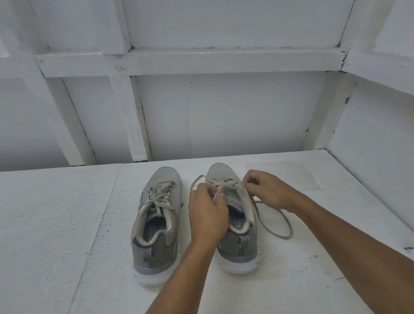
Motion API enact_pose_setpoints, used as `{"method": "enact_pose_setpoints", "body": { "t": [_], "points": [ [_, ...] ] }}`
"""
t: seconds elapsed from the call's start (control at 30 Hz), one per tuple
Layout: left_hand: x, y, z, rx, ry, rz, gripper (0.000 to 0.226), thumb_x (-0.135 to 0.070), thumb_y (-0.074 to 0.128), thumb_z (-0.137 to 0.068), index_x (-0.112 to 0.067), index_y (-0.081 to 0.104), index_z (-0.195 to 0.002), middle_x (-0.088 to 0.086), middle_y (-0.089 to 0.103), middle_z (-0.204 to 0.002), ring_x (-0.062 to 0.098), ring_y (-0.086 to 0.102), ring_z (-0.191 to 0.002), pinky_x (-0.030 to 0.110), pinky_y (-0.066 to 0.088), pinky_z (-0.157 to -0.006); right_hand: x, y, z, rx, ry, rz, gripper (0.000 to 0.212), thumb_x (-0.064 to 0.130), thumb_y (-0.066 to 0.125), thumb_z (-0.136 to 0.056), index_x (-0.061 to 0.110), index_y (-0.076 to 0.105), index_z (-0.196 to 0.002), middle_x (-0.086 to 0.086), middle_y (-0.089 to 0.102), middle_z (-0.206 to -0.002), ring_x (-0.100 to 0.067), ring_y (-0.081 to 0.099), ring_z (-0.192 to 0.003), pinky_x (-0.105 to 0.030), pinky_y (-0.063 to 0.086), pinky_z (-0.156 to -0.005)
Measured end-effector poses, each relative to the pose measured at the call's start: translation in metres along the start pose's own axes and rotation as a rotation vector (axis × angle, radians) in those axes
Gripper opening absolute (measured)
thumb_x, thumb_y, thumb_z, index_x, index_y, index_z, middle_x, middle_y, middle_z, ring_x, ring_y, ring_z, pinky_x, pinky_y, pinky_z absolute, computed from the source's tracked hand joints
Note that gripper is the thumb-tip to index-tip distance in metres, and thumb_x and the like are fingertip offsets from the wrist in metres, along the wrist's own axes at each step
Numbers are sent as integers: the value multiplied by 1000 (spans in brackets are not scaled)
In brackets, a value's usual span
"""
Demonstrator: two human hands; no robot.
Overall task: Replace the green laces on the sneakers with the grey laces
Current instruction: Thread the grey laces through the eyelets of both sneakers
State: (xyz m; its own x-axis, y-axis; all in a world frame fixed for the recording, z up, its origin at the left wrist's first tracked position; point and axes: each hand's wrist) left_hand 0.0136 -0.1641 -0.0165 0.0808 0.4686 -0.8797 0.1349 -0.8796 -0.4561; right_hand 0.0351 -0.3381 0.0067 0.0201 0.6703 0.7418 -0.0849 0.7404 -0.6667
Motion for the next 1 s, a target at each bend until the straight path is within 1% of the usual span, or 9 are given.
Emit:
{"method": "enact_pose_setpoints", "body": {
  "t": [0.13,0.2,0.3,0.37,0.43,0.5,0.6,0.73,1.0],
  "points": [
    [6,3,0,-21,-7,62,9,-30,56,-95,-22,54,-97,0,60,-101,17,59,-94,38,51,-84,1,-12,1,-47,44,52,16,19,41,-99,10,53,-95,1,60,-87,-13,53,-79,-26,41,-68],
    [7,4,0,-25,-21,82,10,-32,56,-96,-22,54,-97,0,61,-99,17,59,-92,41,52,-84,-2,-24,-1,-127,60,-109,17,17,38,-100,8,51,-95,-2,66,-93,-15,61,-89,-27,48,-74],
    [9,5,1,-28,-31,93,10,-32,56,-96,-22,55,-98,0,61,-100,17,59,-93,42,52,-85,-5,-48,-6,-356,30,-899,20,3,35,-98,2,52,-87,-12,67,-85,-27,70,-91,-40,57,-84],
    [8,5,1,-30,-33,97,10,-33,55,-97,-23,54,-99,-1,61,-101,16,59,-93,41,52,-85,-9,-71,-7,-513,-20,-1531,14,-9,47,-78,5,48,-77,-9,60,-64,-20,67,-64,-30,60,-68],
    [7,6,1,-33,-27,97,11,-34,55,-97,-23,54,-98,-1,60,-100,15,58,-93,40,52,-85,-8,-90,-5,-589,-89,-1777,37,-6,60,-44,10,42,-72,0,49,-54,-9,47,-42,-15,41,-40],
    [6,5,2,-32,-22,89,12,-35,54,-97,-22,53,-97,-1,60,-99,15,58,-92,38,52,-83,-7,-106,-1,-611,-76,-1738,38,0,60,-40,13,41,-70,5,48,-55,-7,35,-37,-18,24,-34],
    [5,5,2,-37,-18,74,14,-34,53,-98,-20,54,-97,0,59,-99,16,57,-90,33,49,-79,-5,-119,2,-614,-40,-1558,17,1,50,-68,15,42,-72,6,51,-62,-8,30,-41,-20,21,-37],
    [-4,0,2,-28,-2,-10,9,-28,51,-99,-19,51,-100,-2,52,-104,18,56,-89,26,40,-72,2,-133,7,-631,-63,-1513,22,6,41,-90,16,42,-71,6,52,-63,-8,29,-43,-20,20,-39],
    [-22,2,-14,109,86,-265,34,-8,45,-90,-22,56,-120,6,49,-129,27,49,-114,43,40,-99,-1,-153,15,-661,-63,-1490,18,7,43,-90,15,44,-74,6,53,-64,-8,30,-43,-20,21,-39]
  ]
}}
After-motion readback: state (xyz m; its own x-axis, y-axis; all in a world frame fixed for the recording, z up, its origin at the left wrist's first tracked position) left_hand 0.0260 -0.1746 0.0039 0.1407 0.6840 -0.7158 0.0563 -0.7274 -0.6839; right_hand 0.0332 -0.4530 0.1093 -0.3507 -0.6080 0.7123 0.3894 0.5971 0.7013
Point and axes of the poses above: each hand's wrist, its own z-axis away from the middle knuckle, its own y-axis out of the palm, x = y × z
